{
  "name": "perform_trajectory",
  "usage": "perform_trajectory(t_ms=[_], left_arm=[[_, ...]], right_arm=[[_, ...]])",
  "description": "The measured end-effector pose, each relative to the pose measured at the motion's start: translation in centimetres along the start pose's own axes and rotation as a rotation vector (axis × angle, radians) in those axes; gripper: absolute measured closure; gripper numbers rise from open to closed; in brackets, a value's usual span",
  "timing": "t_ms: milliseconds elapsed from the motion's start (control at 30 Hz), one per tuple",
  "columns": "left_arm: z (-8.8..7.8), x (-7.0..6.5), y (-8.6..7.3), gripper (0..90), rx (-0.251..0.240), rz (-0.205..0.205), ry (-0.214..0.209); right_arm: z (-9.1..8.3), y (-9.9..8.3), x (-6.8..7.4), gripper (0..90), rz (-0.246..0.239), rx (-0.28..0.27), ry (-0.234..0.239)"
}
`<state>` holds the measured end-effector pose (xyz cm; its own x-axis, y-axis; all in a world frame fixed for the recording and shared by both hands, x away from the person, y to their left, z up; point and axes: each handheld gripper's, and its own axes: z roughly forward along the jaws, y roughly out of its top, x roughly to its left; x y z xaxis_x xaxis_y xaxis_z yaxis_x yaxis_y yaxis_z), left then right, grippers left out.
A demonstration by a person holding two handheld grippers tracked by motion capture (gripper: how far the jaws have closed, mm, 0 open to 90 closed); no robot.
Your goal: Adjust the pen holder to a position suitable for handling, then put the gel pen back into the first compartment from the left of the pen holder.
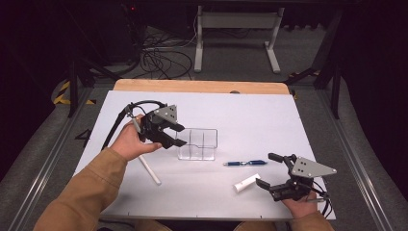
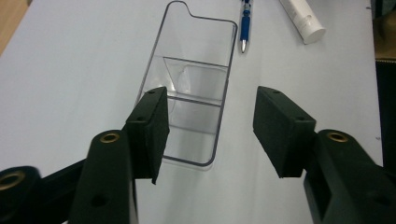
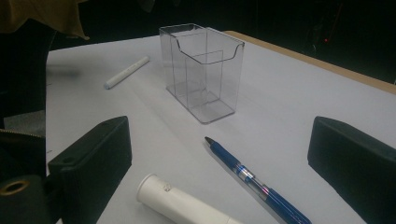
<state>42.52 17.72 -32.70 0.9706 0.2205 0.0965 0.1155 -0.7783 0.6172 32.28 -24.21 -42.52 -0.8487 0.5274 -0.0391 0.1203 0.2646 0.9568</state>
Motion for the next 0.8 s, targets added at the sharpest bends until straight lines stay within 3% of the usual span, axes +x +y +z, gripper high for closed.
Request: perform_trajectory(t_ms=[167, 267, 467, 667, 800], left_arm=[[-0.4, -0.2, -0.5, 42.5, -0.025, -0.017, 0.020], [-0.7, -0.5, -0.6, 36.5, -0.043, -0.034, 0.046], [-1.9, -1.8, -1.7, 17.9, -0.127, -0.080, 0.104], [-2.9, -3.5, -3.5, 10.9, -0.211, -0.138, 0.154], [-3.5, -4.1, -4.6, 11.8, -0.266, -0.159, 0.162]], right_arm=[[0.0, 0.1, 0.1, 6.8, -0.001, 0.000, -0.004], [0.0, 0.1, 0.1, 6.8, -0.003, 0.002, -0.008], [-0.1, 0.2, 0.1, 6.7, -0.010, 0.003, -0.012], [0.0, 0.8, -0.1, 6.7, -0.020, 0.005, -0.014], [0.2, 1.1, -0.1, 6.9, -0.033, 0.011, -0.018]])
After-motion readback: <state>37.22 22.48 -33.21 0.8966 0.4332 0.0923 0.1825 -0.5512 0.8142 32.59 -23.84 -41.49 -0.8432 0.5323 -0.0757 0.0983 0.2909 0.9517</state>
